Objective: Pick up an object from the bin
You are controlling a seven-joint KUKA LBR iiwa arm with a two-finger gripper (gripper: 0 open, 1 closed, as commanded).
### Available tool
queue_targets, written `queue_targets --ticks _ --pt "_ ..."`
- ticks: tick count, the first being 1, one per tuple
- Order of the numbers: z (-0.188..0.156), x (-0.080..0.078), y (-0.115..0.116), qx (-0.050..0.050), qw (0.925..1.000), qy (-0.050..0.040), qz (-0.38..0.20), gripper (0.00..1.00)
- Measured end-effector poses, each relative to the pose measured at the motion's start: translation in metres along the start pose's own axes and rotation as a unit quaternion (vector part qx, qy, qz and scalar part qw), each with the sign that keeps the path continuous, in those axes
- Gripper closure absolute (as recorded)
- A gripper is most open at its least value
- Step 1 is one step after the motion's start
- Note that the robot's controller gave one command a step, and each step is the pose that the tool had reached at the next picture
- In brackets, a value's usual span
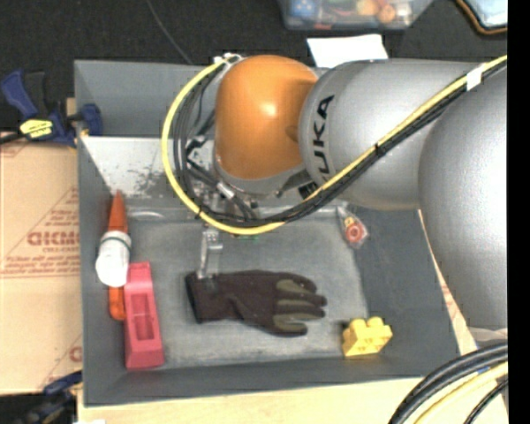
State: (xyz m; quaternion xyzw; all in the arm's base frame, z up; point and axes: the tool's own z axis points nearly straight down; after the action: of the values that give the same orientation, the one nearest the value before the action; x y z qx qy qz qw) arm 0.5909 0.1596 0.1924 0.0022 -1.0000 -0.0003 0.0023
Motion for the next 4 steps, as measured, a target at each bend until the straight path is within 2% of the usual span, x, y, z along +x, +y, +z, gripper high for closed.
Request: queue_targets --ticks 1,2,3,4 --pt "-0.005 -0.001 -0.001 -0.001 1.0000 -0.0037 0.002 0.00" --pt "0.123 0.051 -0.067 0.000 0.9989 -0.0013 -0.046 0.00" --pt "0.056 0.058 -0.080 -0.002 0.9987 -0.0118 -0.049 0.00" --pt "0.117 0.052 -0.068 -0.001 0.9989 -0.0025 -0.047 0.00"
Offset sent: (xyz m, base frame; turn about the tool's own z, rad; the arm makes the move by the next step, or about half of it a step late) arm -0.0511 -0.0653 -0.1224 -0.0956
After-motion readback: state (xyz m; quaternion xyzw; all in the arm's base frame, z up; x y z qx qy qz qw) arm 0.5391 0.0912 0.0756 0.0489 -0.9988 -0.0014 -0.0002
